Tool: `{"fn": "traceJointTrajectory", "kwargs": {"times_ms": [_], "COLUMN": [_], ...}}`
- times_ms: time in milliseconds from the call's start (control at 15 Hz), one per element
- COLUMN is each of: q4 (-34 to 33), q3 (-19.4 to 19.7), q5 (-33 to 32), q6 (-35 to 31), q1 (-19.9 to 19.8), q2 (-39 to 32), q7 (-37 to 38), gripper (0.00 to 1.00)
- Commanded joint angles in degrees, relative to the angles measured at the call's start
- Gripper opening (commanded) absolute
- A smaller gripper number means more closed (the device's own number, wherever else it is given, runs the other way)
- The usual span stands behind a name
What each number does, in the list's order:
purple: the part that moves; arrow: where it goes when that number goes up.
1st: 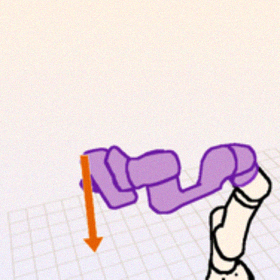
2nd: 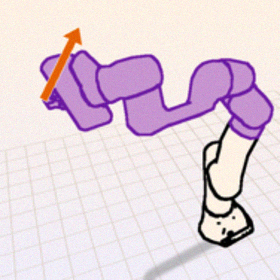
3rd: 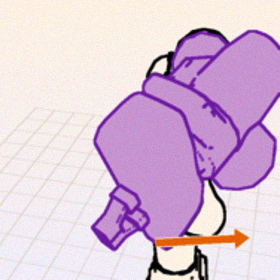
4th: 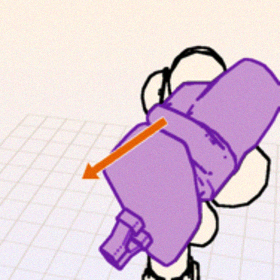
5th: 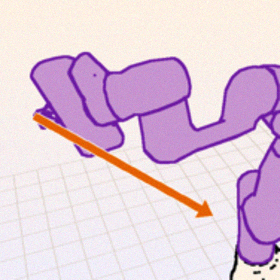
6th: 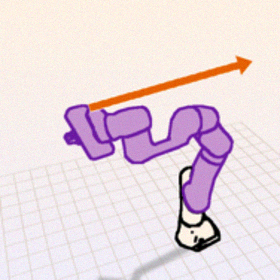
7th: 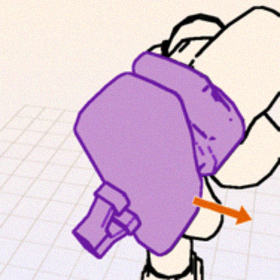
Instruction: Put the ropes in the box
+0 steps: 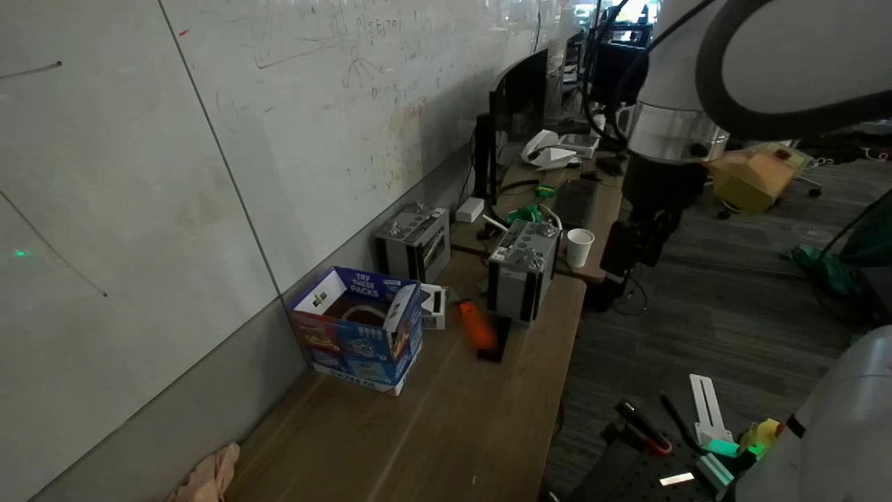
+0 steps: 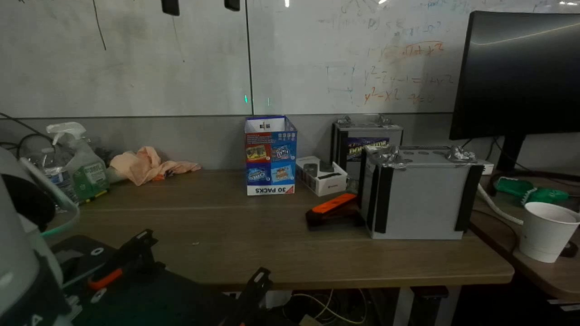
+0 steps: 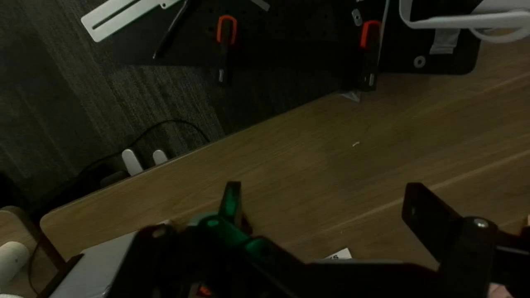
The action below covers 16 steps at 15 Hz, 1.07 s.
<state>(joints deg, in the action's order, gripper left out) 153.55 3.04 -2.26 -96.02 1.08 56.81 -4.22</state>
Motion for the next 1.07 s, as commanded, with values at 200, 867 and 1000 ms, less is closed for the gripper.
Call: {"fn": "traceJointTrajectory", "kwargs": {"times_ms": [200, 867, 1000], "q4": [3.5, 3.8, 3.8], "q3": [-1.1, -0.5, -0.5], "q5": [-0.7, -0.7, -0.7], "q6": [4.4, 5.5, 5.6], "q1": [-0.3, -0.4, -0.4], "q2": [9.9, 11.5, 11.5], "q7": [-0.5, 0.0, 0.0], "gripper": [1.00, 1.00, 1.00]}}
